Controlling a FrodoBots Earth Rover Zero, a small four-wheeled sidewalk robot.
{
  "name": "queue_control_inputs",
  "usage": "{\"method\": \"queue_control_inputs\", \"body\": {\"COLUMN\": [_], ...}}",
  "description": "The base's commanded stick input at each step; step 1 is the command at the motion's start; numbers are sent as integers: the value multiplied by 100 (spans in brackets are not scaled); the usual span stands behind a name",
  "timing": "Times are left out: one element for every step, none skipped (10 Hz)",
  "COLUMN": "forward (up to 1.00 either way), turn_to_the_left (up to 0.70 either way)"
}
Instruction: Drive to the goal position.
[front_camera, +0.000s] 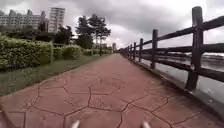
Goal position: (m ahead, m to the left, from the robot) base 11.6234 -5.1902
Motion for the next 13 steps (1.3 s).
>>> {"method": "queue_control_inputs", "body": {"forward": [50, 50, 50, 50, 50, 50, 50, 50, 50, 50, 50, 50, 50], "turn_to_the_left": [0, 0, 0, 0, 0, 0, 0, 0, 0, 0, 0, 0, -3]}}
